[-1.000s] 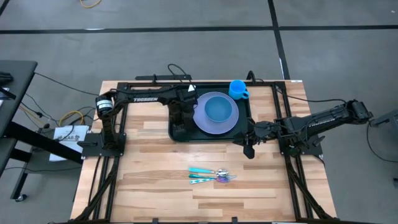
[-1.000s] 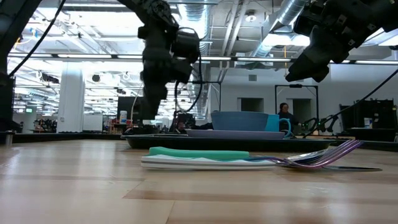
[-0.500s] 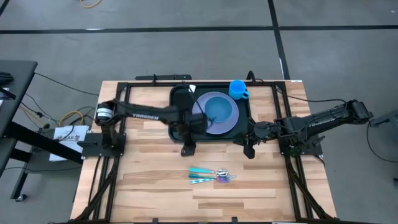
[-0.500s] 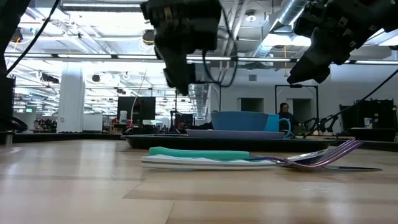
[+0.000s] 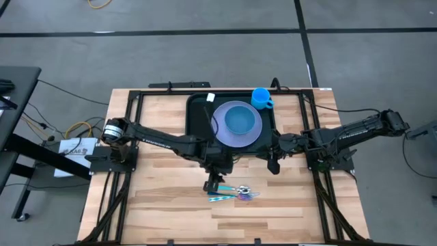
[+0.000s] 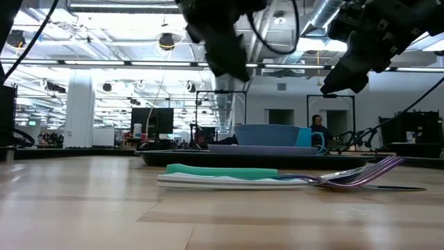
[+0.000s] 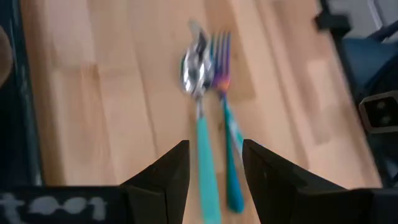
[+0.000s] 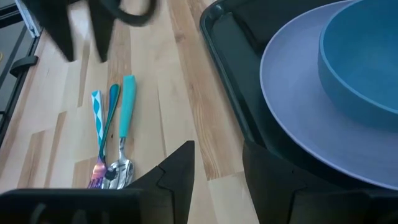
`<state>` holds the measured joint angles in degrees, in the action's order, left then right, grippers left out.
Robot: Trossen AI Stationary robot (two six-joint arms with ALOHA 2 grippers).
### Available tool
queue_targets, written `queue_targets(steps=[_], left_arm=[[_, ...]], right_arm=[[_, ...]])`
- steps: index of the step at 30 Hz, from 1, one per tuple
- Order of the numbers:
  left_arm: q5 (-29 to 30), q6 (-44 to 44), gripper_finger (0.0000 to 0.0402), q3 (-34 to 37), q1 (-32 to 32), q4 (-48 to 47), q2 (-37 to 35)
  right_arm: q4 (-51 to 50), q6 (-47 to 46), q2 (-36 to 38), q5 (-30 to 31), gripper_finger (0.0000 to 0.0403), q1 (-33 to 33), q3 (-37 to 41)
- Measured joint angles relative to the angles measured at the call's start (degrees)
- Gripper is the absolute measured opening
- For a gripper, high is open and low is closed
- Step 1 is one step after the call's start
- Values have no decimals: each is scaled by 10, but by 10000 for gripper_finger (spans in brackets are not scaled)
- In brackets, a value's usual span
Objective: Set up tray
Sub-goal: Put the blue fork on the black napkin on the black tray
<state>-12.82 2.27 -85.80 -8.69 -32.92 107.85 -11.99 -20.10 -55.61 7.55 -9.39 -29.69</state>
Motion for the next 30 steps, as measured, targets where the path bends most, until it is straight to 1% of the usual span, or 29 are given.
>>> queue_targets(steps=[4, 7, 13, 16, 18, 21, 24, 27, 30], left_arm=[[-3, 12, 135, 0, -8, 25, 0], [-9, 30, 135, 0, -9, 41, 18], [-90, 61, 135, 0, -8, 35, 87], [-125, 64, 135, -18, -6, 24, 111], [-138, 63, 135, -33, -5, 25, 119], [-134, 48, 135, -48, -7, 8, 122], [-107, 27, 135, -68, -10, -18, 120], [-71, 4, 135, -101, -11, -82, 116], [-35, -8, 135, -142, -8, -179, 101]], right_arm=[[0, 0, 0, 0, 127, 0, 0], [0, 0, 0, 0, 127, 0, 0], [-15, 1, 0, 0, 127, 0, 0], [-21, 1, 0, 0, 127, 0, 0], [-26, 1, 0, 0, 127, 0, 0], [-26, 1, 0, 0, 127, 0, 0], [-21, 1, 0, 0, 127, 0, 0], [-13, 0, 0, 0, 127, 0, 0], [13, 0, 0, -1, 127, -4, 0]])
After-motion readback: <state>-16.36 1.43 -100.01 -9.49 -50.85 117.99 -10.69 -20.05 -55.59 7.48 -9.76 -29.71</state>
